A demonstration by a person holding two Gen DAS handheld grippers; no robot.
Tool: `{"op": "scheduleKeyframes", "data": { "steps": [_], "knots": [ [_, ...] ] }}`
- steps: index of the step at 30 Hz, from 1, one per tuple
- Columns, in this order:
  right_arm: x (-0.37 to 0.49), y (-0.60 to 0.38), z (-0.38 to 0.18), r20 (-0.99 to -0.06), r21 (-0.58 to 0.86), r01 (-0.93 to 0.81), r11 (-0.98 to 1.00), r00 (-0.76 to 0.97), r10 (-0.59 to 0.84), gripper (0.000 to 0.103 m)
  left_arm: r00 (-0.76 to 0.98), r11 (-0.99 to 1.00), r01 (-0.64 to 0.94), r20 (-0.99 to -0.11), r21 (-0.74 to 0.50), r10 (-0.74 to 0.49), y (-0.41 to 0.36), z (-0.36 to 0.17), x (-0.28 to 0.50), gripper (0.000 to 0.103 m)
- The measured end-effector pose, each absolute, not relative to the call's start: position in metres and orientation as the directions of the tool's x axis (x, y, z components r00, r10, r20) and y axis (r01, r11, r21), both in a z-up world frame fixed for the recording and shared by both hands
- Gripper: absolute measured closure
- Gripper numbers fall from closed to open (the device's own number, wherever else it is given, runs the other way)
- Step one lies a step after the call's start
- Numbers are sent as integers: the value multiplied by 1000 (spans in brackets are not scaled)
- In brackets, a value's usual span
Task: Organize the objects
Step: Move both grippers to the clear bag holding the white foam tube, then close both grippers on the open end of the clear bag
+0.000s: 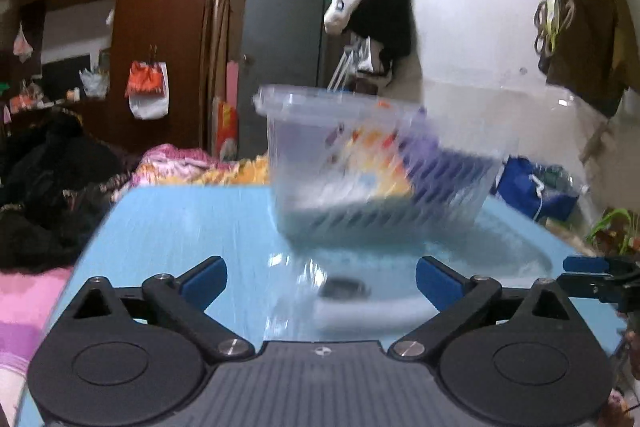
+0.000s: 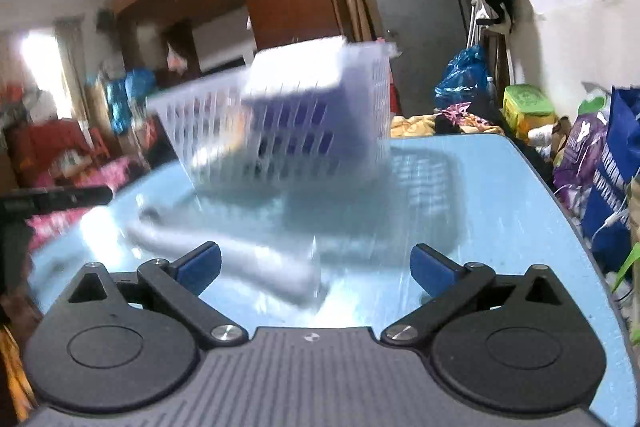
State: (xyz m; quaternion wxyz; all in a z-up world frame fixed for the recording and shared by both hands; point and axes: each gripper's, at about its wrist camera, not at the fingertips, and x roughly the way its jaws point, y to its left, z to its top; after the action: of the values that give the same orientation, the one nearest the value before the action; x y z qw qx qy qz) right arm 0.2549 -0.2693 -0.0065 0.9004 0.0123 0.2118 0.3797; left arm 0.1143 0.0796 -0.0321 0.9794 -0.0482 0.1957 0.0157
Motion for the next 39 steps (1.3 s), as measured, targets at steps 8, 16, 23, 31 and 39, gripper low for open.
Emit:
{"op": "scheduleKeyframes", "data": {
  "steps": [8, 16, 23, 31, 39],
  "knots": [
    [259, -252, -4, -434, 112, -727, 678, 578, 691, 10, 879, 997, 13, -474, -78, -48, 82, -45, 119, 11],
    [245, -255, -17, -456, 68, -738, 672, 576, 679, 17, 808, 996, 81, -586, 25, -51, 66, -50, 133, 12],
    [243, -253, -16, -459, 42, -739, 673, 584, 670, 21, 791, 993, 109, -609, 39, -62, 61, -47, 140, 11],
    [239, -252, -17, -436, 18, -741, 672, 599, 672, 43, 804, 993, 113, -591, 43, -66, 54, -48, 138, 21],
    [242, -259, -15, -424, 20, -737, 676, 606, 673, 68, 838, 992, 122, -538, 28, -88, 55, -49, 126, 77]
  ]
}}
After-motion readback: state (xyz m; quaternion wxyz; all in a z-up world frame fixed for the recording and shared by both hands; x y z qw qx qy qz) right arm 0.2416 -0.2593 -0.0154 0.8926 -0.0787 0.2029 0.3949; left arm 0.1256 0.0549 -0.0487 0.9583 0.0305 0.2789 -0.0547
